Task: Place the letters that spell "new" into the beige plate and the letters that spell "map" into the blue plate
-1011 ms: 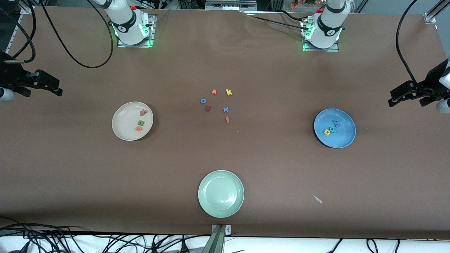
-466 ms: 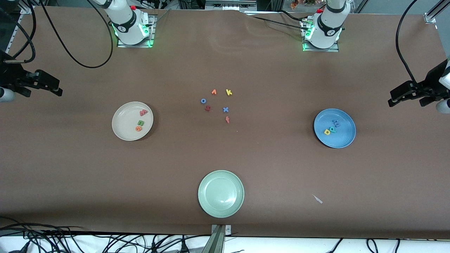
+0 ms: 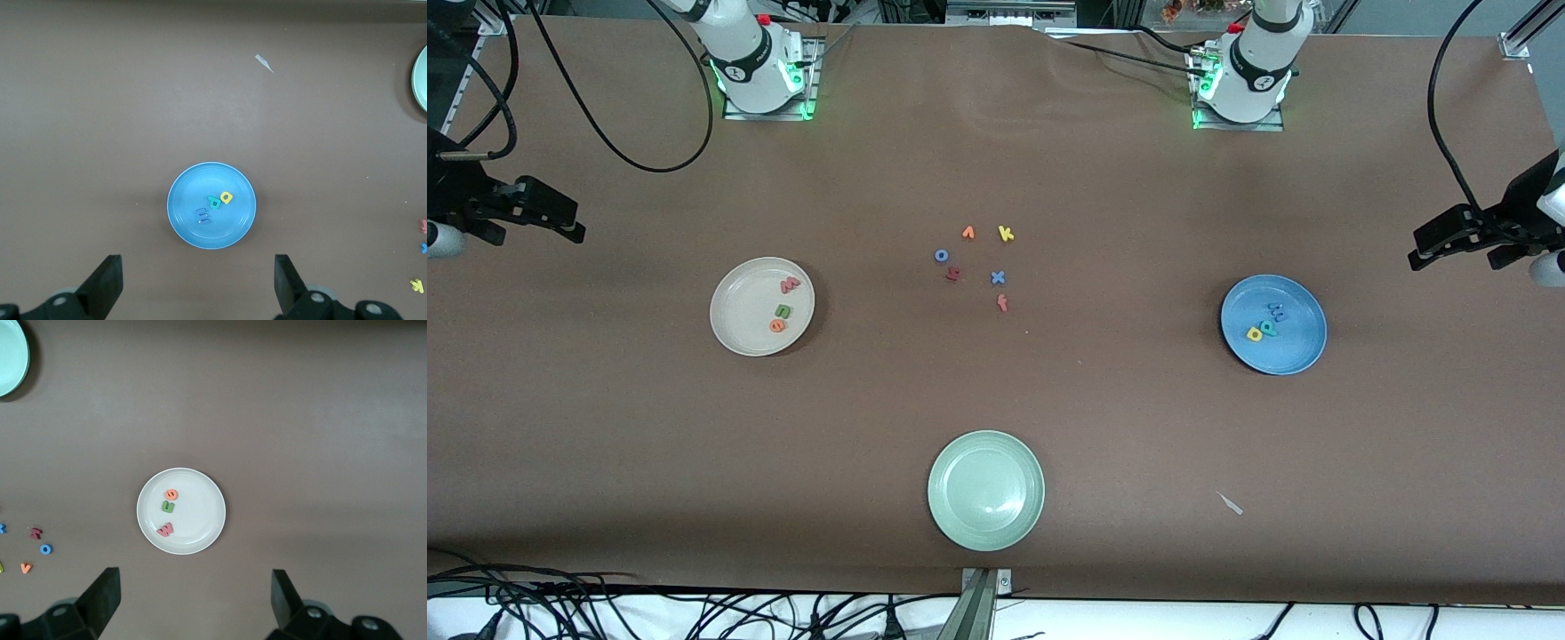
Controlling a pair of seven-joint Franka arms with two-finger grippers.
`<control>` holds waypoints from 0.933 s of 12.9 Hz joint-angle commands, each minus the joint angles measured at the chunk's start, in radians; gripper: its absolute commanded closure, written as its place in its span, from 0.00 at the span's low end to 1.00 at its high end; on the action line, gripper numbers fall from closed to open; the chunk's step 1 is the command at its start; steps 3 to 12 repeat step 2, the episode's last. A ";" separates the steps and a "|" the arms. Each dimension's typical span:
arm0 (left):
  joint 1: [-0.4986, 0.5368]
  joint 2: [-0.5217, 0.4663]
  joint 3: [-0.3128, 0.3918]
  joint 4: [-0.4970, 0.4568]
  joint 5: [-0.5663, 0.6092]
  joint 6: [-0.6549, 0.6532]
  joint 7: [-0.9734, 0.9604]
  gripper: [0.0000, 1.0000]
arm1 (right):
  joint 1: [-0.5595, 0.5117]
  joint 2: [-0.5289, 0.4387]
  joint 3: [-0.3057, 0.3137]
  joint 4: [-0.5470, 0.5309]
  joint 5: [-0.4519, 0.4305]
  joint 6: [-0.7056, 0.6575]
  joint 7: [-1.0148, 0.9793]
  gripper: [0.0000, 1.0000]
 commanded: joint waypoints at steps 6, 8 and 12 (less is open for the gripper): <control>0.000 -0.005 0.001 -0.008 -0.023 0.011 0.007 0.00 | -0.004 0.003 -0.001 0.024 0.019 -0.024 -0.009 0.00; 0.000 -0.005 0.001 -0.008 -0.023 0.011 0.007 0.00 | -0.004 0.003 -0.001 0.024 0.019 -0.024 -0.009 0.00; 0.000 -0.005 0.001 -0.008 -0.023 0.011 0.007 0.00 | -0.004 0.003 -0.001 0.024 0.019 -0.024 -0.009 0.00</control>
